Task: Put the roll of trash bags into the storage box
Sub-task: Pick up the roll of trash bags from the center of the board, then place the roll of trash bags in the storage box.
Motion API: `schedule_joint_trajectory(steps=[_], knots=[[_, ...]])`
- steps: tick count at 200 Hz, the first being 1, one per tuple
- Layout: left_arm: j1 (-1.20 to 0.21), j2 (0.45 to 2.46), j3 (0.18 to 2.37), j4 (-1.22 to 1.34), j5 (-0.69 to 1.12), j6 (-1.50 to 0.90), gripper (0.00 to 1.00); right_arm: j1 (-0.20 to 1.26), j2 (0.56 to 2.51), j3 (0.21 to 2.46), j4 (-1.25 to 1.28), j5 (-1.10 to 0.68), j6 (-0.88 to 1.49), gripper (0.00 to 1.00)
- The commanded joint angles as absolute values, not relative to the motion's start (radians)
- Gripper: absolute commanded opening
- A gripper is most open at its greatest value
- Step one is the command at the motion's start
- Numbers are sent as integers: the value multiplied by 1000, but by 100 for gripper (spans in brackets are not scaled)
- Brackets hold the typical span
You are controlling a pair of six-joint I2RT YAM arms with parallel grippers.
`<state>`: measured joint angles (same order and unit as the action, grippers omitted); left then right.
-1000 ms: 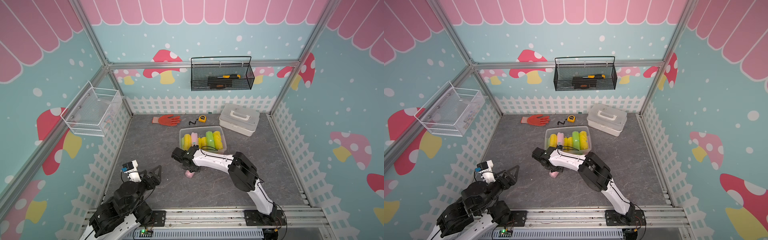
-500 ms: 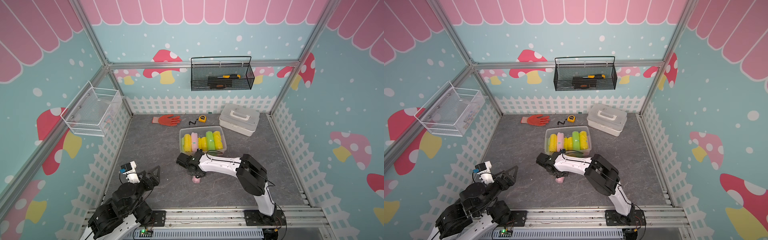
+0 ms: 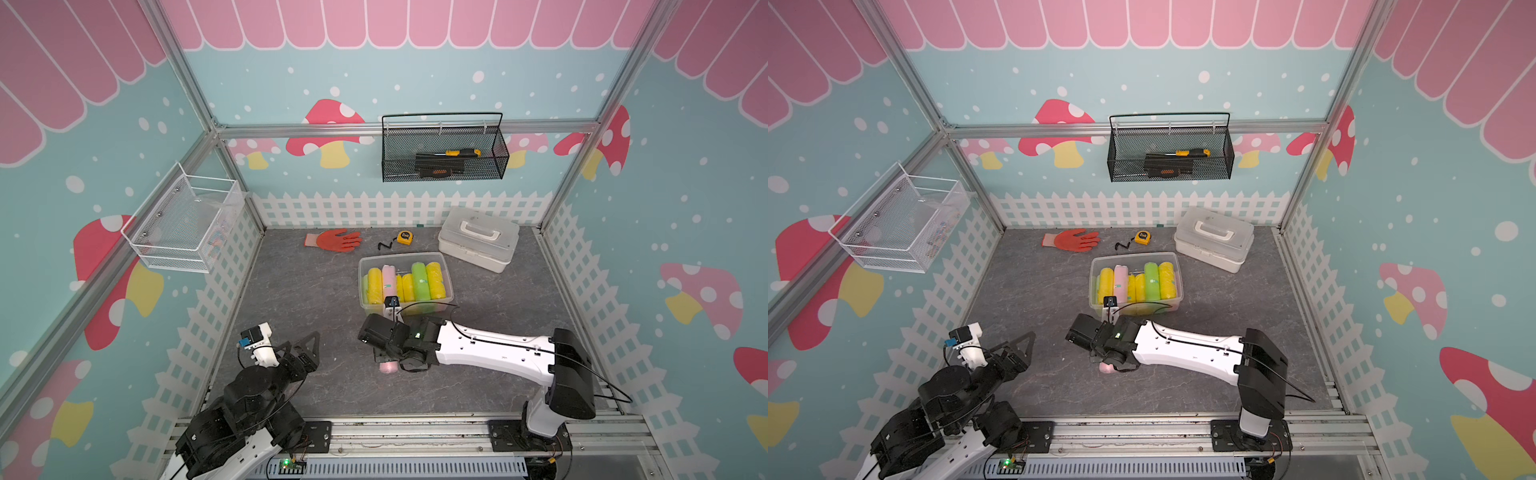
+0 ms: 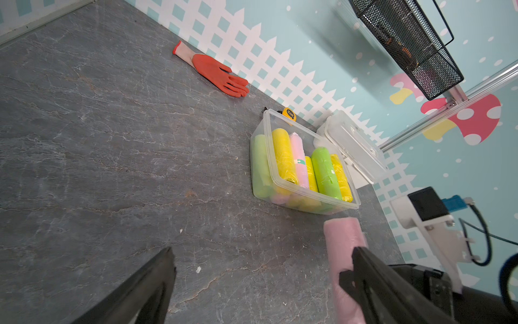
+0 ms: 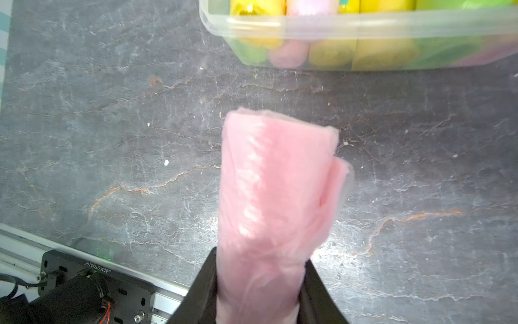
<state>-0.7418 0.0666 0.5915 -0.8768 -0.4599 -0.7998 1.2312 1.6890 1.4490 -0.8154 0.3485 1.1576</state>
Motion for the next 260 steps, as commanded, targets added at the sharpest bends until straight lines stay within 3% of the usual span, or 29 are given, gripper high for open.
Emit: schedule_joint_trajectory(steps=[1,26,50,69,102,147,202,260], knots=[[-740,77,576,-838,-410,-789,99,1226,1625,1479,-839,472,1047,8],[-739,116,547,-769,-356,-778,99,1222,1607,1539,-836,566,852,20],[-739,175,539,-729,-335,-779,99,1203,1627,1635,-850,606,669,12],[-739,222,537,-684,-258,-760,99,1150,1643,1675,-863,593,623,0],[-740,259,544,-676,-267,-749,99,990,1690,1713,-851,421,581,0],[-738,256,549,-676,-253,-742,99,896,1866,1862,-858,318,492,0],[-738,250,551,-678,-226,-745,99,807,2139,2087,-947,280,486,0],[-738,241,548,-685,-241,-752,99,740,2236,2115,-955,239,533,0]])
